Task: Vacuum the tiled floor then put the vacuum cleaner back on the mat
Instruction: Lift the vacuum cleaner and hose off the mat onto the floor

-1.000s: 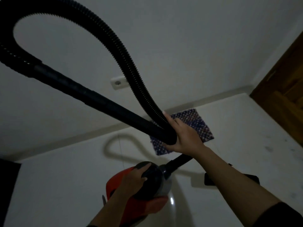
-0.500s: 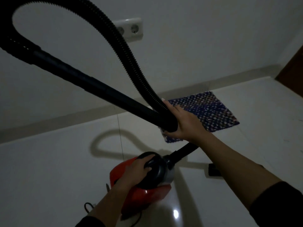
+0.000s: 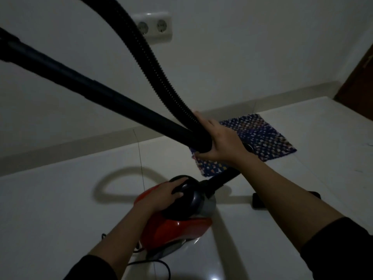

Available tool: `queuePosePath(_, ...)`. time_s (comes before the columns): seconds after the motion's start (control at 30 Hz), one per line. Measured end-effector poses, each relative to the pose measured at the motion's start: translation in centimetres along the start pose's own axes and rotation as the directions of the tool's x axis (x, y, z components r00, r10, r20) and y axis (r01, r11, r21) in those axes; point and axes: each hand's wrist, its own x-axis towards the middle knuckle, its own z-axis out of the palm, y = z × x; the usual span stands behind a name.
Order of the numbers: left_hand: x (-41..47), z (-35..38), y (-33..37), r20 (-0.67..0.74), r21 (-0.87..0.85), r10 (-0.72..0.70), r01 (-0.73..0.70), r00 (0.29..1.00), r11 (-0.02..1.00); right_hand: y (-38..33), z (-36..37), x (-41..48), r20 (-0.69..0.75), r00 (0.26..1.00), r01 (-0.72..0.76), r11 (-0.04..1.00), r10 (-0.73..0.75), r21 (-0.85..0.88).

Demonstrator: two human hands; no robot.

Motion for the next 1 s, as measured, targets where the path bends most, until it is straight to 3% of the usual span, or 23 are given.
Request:
queuePosePath(0.3,-1.1,0.9,-0.2,-0.131,0.132,0.016,0.002,0.991,0.991,-0.1,-0.4,-0.8,-0.074,0.996,-0.048,0.998,0.05,0.029)
queuePosePath(0.53,-1.5,1.6,-0.7,-0.227,0.016,0.005,-0.001,0.974,1.0,0.2,-0.3,-1.9,-0.127,0.988,-0.089,0.996,0.09,0.016)
queuePosePath(0.6,-2.1,2.0,-1.1,-0.423,-0.154,-0.049,-0.019,0.905,0.988,0.2,-0.2,-1.9,-0.124,0.988,-0.092,0.996,0.093,0.019)
queuePosePath(0.67,-2.6,2.6,-1.8,-0.636,-0.38,-0.215,-0.059,0.742,0.923,0.2,-0.1,-1.8,-0.128,0.988,-0.088,0.996,0.09,0.019)
queuePosePath(0.7,-2.9,2.9,-2.5,-0.677,-0.474,-0.323,-0.055,0.661,0.879,0.2,0.1,-1.8,-0.131,0.988,-0.081,0.997,0.083,0.018)
queuePosePath(0.73,-3.3,3.4,-3.3,-0.674,-0.554,-0.429,-0.027,0.602,0.832,0.2,0.3,-1.7,-0.133,0.988,-0.074,0.997,0.076,0.017)
queuePosePath(0.8,-4.0,4.6,-5.5,-0.591,-0.648,-0.58,0.098,0.56,0.756,0.2,0.7,-1.6,-0.134,0.989,-0.067,0.998,0.068,0.013)
queuePosePath(0.87,-4.4,6.2,-7.7,-0.489,-0.675,-0.641,0.208,0.592,0.707,0.3,1.1,-1.5,-0.133,0.989,-0.064,0.998,0.064,0.006)
queuePosePath(1.0,-4.6,7.7,-8.7,-0.346,-0.795,-0.677,0.18,0.65,0.58,0.8,1.6,-1.5,-0.134,0.989,-0.064,0.998,0.062,-0.008)
